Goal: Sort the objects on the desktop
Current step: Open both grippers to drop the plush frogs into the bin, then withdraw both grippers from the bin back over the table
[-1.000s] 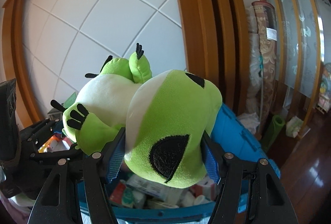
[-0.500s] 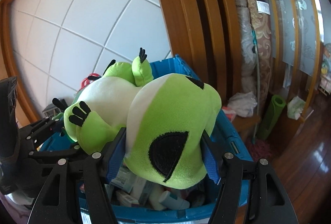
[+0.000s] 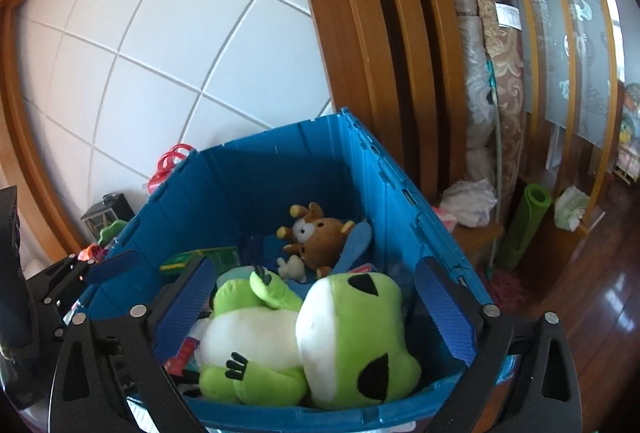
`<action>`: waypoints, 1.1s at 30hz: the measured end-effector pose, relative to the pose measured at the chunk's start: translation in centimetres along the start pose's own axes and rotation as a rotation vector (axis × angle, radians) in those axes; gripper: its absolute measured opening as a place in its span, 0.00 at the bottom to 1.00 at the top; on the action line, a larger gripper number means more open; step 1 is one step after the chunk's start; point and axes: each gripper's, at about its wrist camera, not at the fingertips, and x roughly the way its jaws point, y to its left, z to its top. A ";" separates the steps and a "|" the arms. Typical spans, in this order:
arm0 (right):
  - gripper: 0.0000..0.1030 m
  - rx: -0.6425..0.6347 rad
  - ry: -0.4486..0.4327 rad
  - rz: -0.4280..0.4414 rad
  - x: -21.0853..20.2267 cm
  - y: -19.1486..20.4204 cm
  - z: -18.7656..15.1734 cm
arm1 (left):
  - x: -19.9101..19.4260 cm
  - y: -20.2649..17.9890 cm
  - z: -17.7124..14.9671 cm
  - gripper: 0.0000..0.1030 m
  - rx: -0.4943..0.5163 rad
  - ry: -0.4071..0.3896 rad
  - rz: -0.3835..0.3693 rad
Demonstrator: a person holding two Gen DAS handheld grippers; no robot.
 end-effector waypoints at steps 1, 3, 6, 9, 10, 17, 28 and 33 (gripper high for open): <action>1.00 -0.001 -0.003 0.001 -0.3 0.2 0.0 | -0.5 0.3 -0.1 0.70 -0.011 -0.009 0.006; 1.00 -0.003 0.002 -0.004 -0.6 0.5 0.0 | -1.7 1.0 -0.5 0.71 -0.035 -0.030 0.023; 1.00 -0.012 0.008 -0.022 -1.2 1.1 -0.5 | -4.1 2.0 -1.4 0.73 -0.070 -0.079 0.046; 1.00 -0.036 -0.004 -0.039 -2.2 2.0 -1.3 | -6.4 3.2 -2.4 0.78 -0.107 -0.125 0.083; 1.00 -0.047 -0.008 -0.052 -2.5 2.5 -1.6 | -7.1 3.6 -2.7 0.79 -0.118 -0.141 0.094; 1.00 -0.110 -0.047 -0.102 -3.7 6.5 -4.0 | -11.1 7.4 -5.5 0.87 -0.203 -0.214 0.197; 1.00 -0.211 -0.154 -0.182 -5.1 16.4 -6.2 | -15.3 17.7 -11.1 0.94 -0.359 -0.244 0.303; 1.00 -0.233 -0.159 -0.178 -4.6 21.8 -7.0 | -17.2 23.4 -15.1 0.94 -0.394 -0.237 0.385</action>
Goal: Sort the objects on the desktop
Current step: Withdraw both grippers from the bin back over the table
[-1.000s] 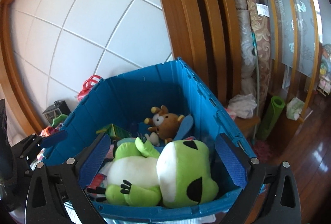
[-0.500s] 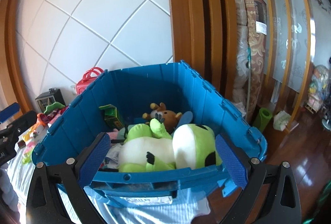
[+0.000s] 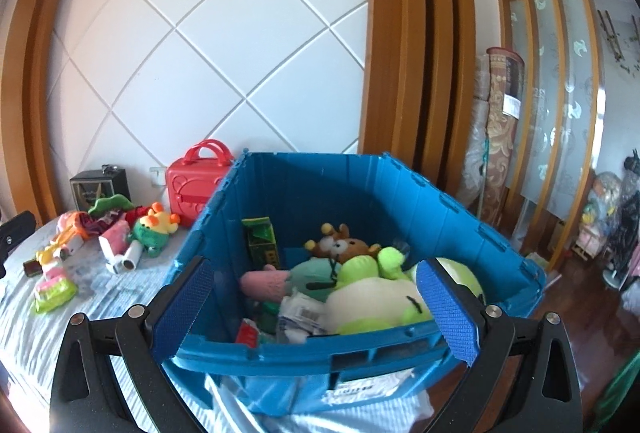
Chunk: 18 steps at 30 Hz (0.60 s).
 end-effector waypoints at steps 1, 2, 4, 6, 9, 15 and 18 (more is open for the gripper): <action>1.00 -0.006 -0.003 0.003 -0.1 1.3 0.1 | 0.0 1.4 -0.2 0.94 0.002 0.000 0.020; 1.00 -0.009 -0.007 0.010 -0.2 2.5 0.1 | 0.0 2.9 -0.4 0.94 0.001 0.001 0.037; 1.00 -0.011 -0.016 0.027 -0.4 5.1 0.2 | -0.1 6.0 -1.0 0.94 -0.004 0.006 0.072; 1.00 -0.011 -0.026 0.047 -0.7 7.7 0.2 | -0.3 9.3 -1.6 0.94 -0.017 0.009 0.105; 1.00 -0.016 -0.046 0.077 -1.2 11.5 0.0 | -0.5 14.1 -2.6 0.94 -0.034 0.022 0.152; 1.00 -0.042 -0.050 0.114 -1.5 17.0 -0.6 | 0.2 21.8 -5.3 0.94 -0.112 0.093 0.224; 1.00 -0.068 -0.017 0.128 -0.7 18.8 -0.8 | 0.6 24.5 -6.5 0.94 -0.135 0.123 0.280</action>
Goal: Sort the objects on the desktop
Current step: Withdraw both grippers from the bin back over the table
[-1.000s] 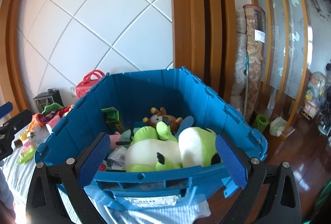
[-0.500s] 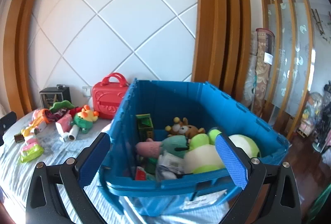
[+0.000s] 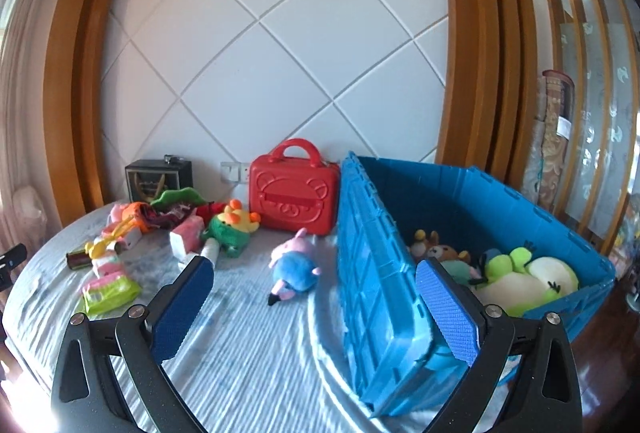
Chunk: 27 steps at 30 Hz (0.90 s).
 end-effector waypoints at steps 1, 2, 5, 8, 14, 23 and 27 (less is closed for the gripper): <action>1.00 -0.003 0.001 0.005 0.3 0.4 0.0 | 0.4 0.8 -0.3 0.94 -0.009 0.009 0.022; 1.00 -0.004 0.003 0.018 0.7 0.8 -0.1 | 0.8 1.6 -0.5 0.94 -0.019 0.020 0.038; 1.00 -0.005 0.021 0.061 2.3 2.0 -0.3 | 2.2 3.3 -1.2 0.94 -0.037 0.056 0.084; 1.00 -0.009 0.060 0.097 4.7 3.1 -1.0 | 3.9 4.3 -1.9 0.94 -0.038 0.097 0.123; 1.00 -0.002 0.213 0.206 12.1 5.5 -3.1 | 8.5 5.3 -2.7 0.94 -0.061 0.199 0.177; 1.00 -0.085 0.454 0.382 24.4 12.0 -6.3 | 16.0 6.7 -4.9 0.94 -0.115 0.368 0.248; 1.00 -0.108 0.568 0.485 28.3 16.4 -8.4 | 18.5 7.6 -6.5 0.94 -0.151 0.431 0.259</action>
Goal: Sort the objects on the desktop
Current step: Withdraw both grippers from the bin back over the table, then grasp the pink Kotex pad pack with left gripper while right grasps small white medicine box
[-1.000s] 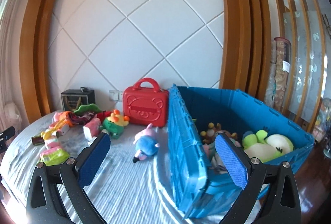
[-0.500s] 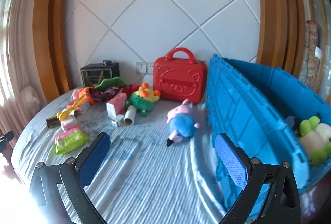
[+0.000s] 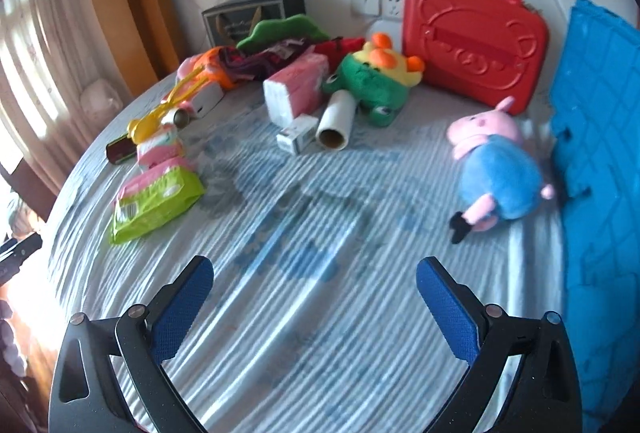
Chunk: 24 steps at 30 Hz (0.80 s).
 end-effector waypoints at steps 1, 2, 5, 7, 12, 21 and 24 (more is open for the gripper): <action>1.00 -0.006 0.026 0.036 1.2 0.6 0.2 | 0.5 0.0 0.0 0.93 0.000 0.009 0.003; 1.00 -0.015 0.044 0.056 2.2 1.2 0.4 | 1.1 0.1 0.1 0.93 0.002 0.016 0.005; 1.00 -0.034 0.064 0.031 4.5 2.4 1.2 | 2.8 0.3 1.0 0.94 0.015 0.032 0.007; 1.00 -0.028 0.081 0.029 5.6 2.8 2.0 | 4.1 0.6 1.9 0.94 0.015 0.038 0.002; 1.00 0.000 0.101 -0.025 7.7 3.3 3.8 | 7.6 0.3 5.2 0.94 0.061 0.053 -0.051; 1.00 0.128 0.161 -0.132 12.5 3.5 7.3 | 15.2 -4.6 12.4 0.94 0.309 0.089 -0.180; 1.00 0.203 0.170 -0.140 14.4 2.7 8.4 | 18.2 -6.3 13.8 0.93 0.360 0.135 -0.222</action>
